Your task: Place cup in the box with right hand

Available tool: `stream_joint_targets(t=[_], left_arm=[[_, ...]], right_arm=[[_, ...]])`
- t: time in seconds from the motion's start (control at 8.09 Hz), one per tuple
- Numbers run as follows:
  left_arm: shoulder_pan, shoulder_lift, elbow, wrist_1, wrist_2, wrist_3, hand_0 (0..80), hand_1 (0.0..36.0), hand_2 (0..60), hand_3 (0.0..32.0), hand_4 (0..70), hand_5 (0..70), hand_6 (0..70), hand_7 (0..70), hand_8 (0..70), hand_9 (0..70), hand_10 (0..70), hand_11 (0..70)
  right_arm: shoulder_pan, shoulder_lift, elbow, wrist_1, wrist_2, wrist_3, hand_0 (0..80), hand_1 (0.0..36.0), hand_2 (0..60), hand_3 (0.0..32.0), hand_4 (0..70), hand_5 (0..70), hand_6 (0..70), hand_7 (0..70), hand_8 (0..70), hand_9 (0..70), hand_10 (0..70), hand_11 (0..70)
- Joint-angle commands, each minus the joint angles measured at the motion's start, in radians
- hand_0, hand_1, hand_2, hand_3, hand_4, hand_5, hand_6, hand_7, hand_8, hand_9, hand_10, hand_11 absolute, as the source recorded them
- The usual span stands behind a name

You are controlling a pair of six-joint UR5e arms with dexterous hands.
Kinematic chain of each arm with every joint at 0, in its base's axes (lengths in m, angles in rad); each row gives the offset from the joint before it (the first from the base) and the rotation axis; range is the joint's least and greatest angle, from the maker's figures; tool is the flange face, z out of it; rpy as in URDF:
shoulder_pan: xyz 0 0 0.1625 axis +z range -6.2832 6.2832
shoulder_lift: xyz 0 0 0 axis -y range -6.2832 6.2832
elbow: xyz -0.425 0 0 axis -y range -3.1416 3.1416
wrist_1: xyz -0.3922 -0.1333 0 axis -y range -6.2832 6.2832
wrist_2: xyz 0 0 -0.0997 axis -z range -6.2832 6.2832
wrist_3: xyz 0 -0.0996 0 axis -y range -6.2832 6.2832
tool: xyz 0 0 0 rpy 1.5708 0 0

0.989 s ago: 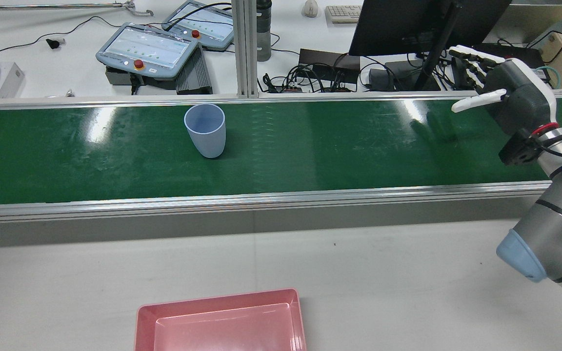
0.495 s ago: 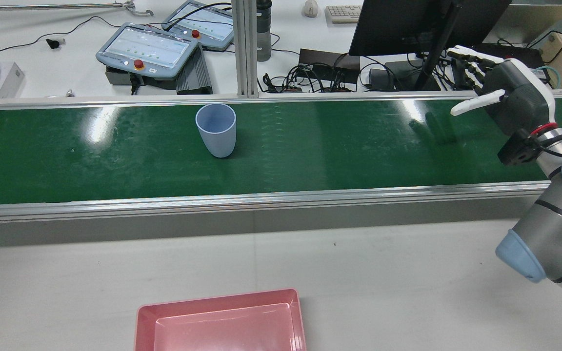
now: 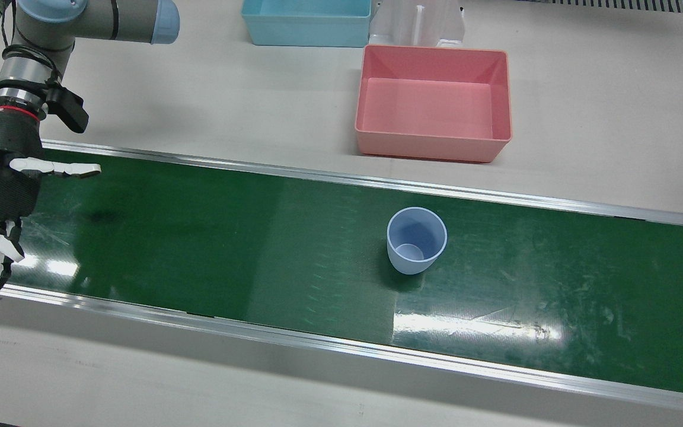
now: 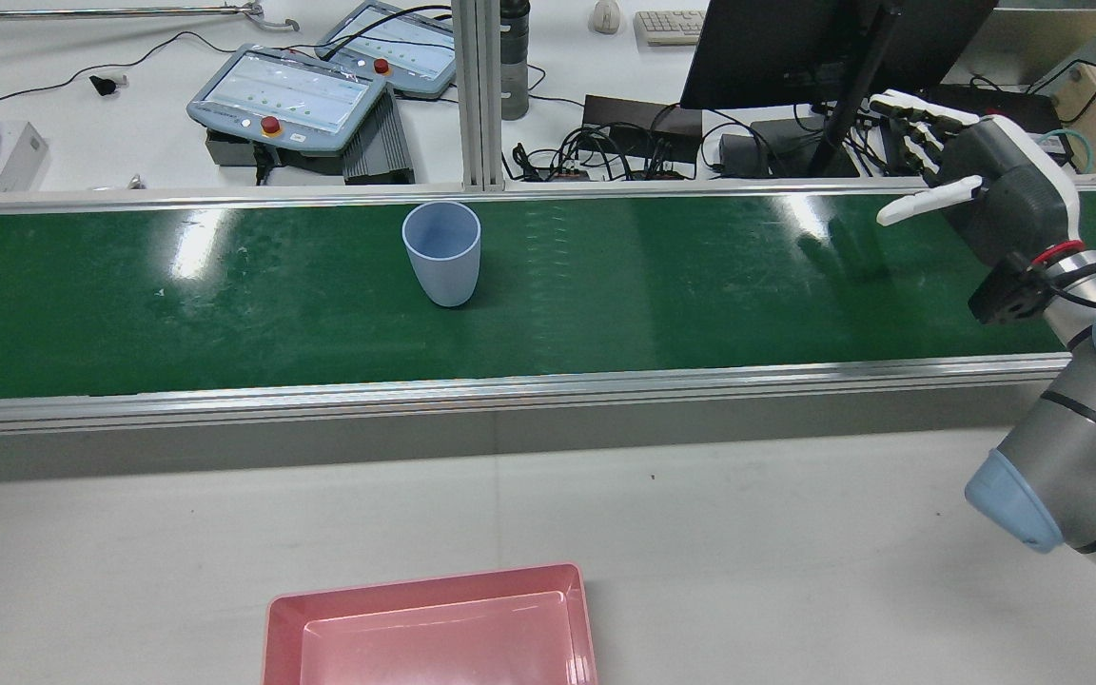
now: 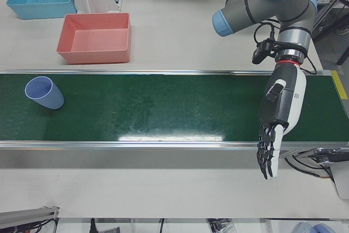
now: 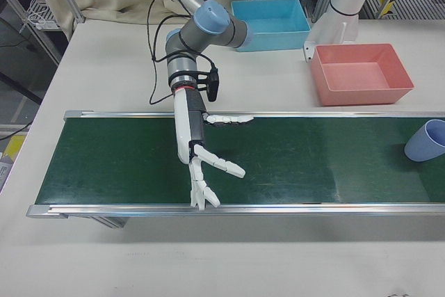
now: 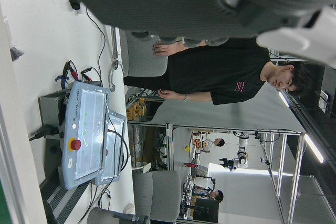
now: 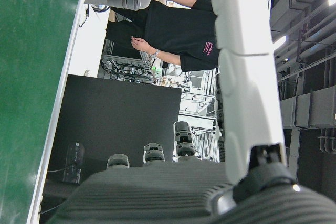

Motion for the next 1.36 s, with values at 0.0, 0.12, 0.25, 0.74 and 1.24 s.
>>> stream_joint_targets(t=[0.0, 0.12, 0.25, 0.74, 1.24], left_arm=[[0.0, 0.0, 0.0, 0.0, 0.0, 0.0, 0.0, 0.0, 0.0, 0.0, 0.0, 0.0, 0.0, 0.0, 0.0, 0.0, 0.0, 0.0], [0.0, 0.0, 0.0, 0.0, 0.0, 0.0, 0.0, 0.0, 0.0, 0.0, 0.0, 0.0, 0.0, 0.0, 0.0, 0.0, 0.0, 0.0], [0.001, 0.0, 0.0, 0.0, 0.0, 0.0, 0.0, 0.0, 0.0, 0.0, 0.0, 0.0, 0.0, 0.0, 0.0, 0.0, 0.0, 0.0], [0.0, 0.0, 0.0, 0.0, 0.0, 0.0, 0.0, 0.0, 0.0, 0.0, 0.0, 0.0, 0.0, 0.0, 0.0, 0.0, 0.0, 0.0], [0.0, 0.0, 0.0, 0.0, 0.0, 0.0, 0.0, 0.0, 0.0, 0.0, 0.0, 0.0, 0.0, 0.0, 0.0, 0.0, 0.0, 0.0]], right_arm=[[-0.004, 0.0, 0.002, 0.0, 0.0, 0.001, 75.3, 17.2, 0.0, 0.0, 22.5, 7.2, 6.2, 19.8, 2.4, 7.3, 0.0, 0.9], [-0.007, 0.0, 0.002, 0.0, 0.0, 0.001, 76.6, 16.7, 0.0, 0.0, 23.3, 7.2, 6.3, 19.9, 2.4, 7.3, 0.0, 0.9], [-0.009, 0.0, 0.002, 0.0, 0.002, 0.001, 73.0, 18.7, 0.0, 0.0, 20.5, 7.3, 6.3, 19.9, 2.5, 7.5, 0.0, 1.0], [-0.029, 0.007, 0.002, -0.002, 0.006, 0.001, 73.6, 18.7, 0.0, 0.0, 20.5, 7.4, 6.2, 19.4, 2.4, 7.3, 0.0, 1.0], [-0.044, 0.007, 0.002, -0.002, 0.008, 0.001, 77.3, 16.9, 0.0, 0.0, 22.8, 7.4, 6.2, 19.6, 2.4, 7.3, 0.0, 1.0]])
